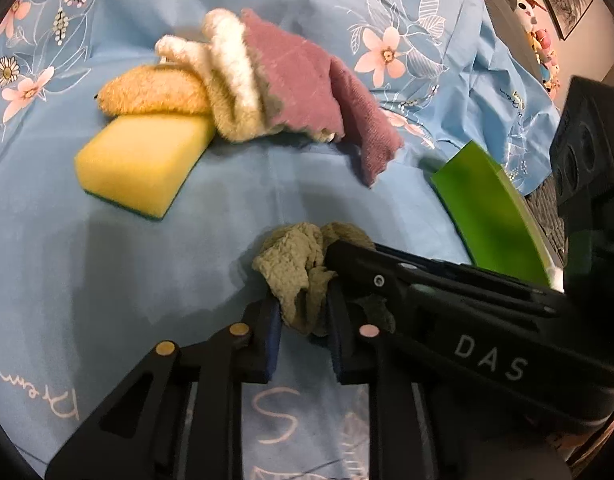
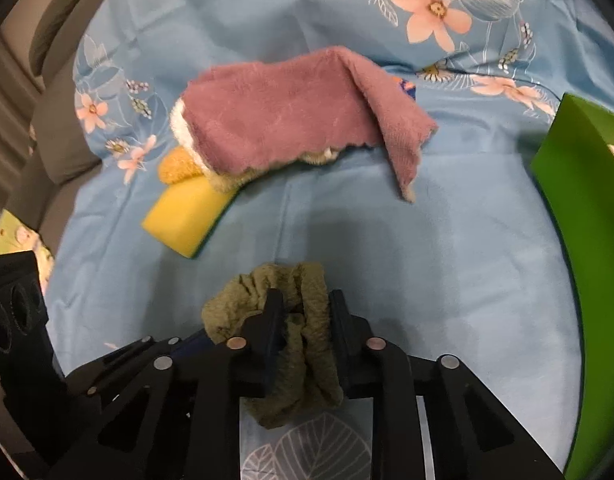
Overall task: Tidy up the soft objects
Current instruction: 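Carry the olive-green cloth over the green box with the right gripper, then lower the cloth into the box and open the right gripper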
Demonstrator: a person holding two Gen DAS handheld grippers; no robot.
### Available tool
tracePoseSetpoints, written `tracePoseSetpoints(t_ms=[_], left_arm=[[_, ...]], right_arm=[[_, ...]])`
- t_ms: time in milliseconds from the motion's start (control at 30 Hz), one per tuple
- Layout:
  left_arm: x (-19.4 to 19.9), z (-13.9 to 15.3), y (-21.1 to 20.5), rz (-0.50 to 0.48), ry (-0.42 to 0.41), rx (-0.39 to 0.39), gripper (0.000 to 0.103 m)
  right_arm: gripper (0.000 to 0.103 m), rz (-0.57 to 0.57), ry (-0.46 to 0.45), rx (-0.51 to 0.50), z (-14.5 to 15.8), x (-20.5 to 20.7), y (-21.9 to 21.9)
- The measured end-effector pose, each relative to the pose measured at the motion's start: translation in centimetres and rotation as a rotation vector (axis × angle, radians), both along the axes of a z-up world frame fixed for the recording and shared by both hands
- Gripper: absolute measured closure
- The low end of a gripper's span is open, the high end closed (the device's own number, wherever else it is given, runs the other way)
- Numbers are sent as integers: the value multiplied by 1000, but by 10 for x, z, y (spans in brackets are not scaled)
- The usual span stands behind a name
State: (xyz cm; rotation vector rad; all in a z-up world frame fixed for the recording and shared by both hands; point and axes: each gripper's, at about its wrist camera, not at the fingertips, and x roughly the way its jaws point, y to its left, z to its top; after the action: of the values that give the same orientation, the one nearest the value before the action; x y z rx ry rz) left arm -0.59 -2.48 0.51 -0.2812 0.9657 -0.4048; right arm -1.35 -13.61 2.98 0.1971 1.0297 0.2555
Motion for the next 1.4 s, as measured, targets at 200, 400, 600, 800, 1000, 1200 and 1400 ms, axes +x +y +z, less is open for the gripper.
tracePoseSetpoints(t_ms=[200, 400, 600, 800, 1000, 1200, 1400], left_arm=[[-2, 35, -20, -30, -95, 30, 88], [2, 76, -68, -105, -222, 29, 89], [7, 106, -130, -220, -317, -23, 89], [13, 116, -194, -374, -355, -46, 89], [29, 98, -246, -458, -265, -53, 89], [30, 83, -277, -498, -211, -24, 89], [35, 69, -287, -491, -164, 1, 86]], right_arm=[[81, -78, -120, 64, 38, -12, -32], [81, -225, -268, 110, 79, -32, -95], [81, -393, -356, 126, 102, -51, -157], [81, -570, -354, 137, 101, -63, -213], [81, -677, -262, 176, 80, -61, -260], [81, -750, -172, 195, 59, -62, -283], [81, -773, -115, 191, 49, -59, -290]])
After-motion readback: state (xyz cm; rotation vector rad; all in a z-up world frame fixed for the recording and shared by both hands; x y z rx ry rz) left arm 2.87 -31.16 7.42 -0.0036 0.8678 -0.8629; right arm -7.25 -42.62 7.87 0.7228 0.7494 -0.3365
